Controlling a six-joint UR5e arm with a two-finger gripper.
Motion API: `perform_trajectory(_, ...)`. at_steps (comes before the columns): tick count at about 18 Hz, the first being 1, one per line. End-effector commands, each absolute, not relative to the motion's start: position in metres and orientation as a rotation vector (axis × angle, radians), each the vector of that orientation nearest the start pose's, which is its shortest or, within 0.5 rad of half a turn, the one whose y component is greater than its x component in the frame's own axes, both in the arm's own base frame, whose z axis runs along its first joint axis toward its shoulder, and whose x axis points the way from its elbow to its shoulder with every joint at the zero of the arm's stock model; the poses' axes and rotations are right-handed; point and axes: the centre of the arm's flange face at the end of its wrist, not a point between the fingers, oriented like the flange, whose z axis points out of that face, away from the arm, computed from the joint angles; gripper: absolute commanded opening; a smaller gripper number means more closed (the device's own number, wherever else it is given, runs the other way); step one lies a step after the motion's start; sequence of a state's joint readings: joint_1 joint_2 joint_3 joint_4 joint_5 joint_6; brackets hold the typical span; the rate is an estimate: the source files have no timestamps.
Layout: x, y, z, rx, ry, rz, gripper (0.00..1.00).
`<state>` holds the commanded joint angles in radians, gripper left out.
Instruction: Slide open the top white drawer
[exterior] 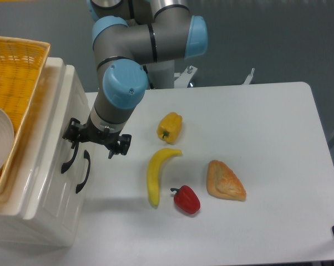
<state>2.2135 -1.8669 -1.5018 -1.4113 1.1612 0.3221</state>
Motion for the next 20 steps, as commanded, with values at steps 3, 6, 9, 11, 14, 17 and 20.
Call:
perform_trajectory(3,-0.217,0.585,0.382,-2.915,-0.486,-0.592,1.00)
perform_trajectory(6,-0.218,0.585,0.381,-2.918,-0.484,-0.591,1.00)
perform_trajectory(9,-0.218,0.588,0.377,-2.917,-0.486,-0.590,1.00)
perform_trajectory(11,-0.216,0.591,0.373,-2.921,-0.485,-0.591,1.00)
perform_trajectory(14,-0.217,0.591,0.372,-2.923,-0.486,-0.591,1.00)
perform_trajectory(17,-0.216,0.592,0.370,-2.926,-0.487,-0.593,1.00)
perform_trajectory(20,-0.217,0.591,0.370,-2.927,-0.487,-0.591,1.00)
